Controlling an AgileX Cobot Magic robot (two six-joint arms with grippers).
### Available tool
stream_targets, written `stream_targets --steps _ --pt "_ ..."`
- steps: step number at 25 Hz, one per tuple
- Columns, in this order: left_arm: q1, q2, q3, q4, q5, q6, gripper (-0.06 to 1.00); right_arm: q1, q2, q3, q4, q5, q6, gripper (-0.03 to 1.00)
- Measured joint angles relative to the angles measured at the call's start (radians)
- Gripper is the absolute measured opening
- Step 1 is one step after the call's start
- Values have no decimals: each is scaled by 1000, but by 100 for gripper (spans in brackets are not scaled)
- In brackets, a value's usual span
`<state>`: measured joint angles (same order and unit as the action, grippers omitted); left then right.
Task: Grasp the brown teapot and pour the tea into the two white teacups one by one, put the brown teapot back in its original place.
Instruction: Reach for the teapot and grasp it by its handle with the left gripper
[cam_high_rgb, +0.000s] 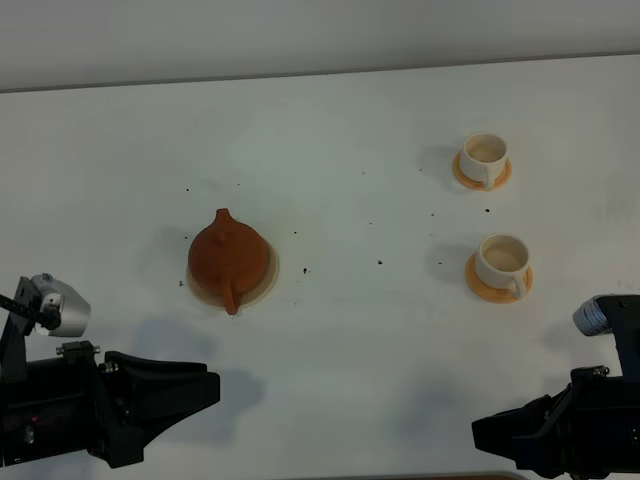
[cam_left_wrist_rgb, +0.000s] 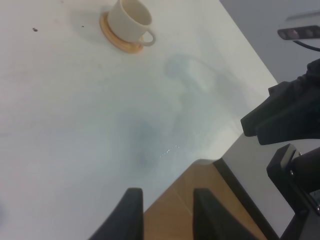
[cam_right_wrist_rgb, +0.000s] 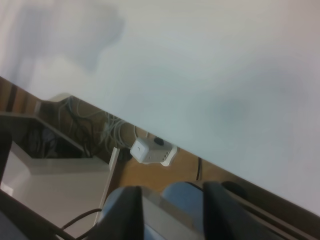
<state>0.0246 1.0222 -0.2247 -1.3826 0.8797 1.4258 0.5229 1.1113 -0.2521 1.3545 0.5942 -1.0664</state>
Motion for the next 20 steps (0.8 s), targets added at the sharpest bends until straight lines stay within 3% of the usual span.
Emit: stream_targets --steps 20 --pt "0 0 0 0 0 1 25 0 0 0 2 15 0 28"
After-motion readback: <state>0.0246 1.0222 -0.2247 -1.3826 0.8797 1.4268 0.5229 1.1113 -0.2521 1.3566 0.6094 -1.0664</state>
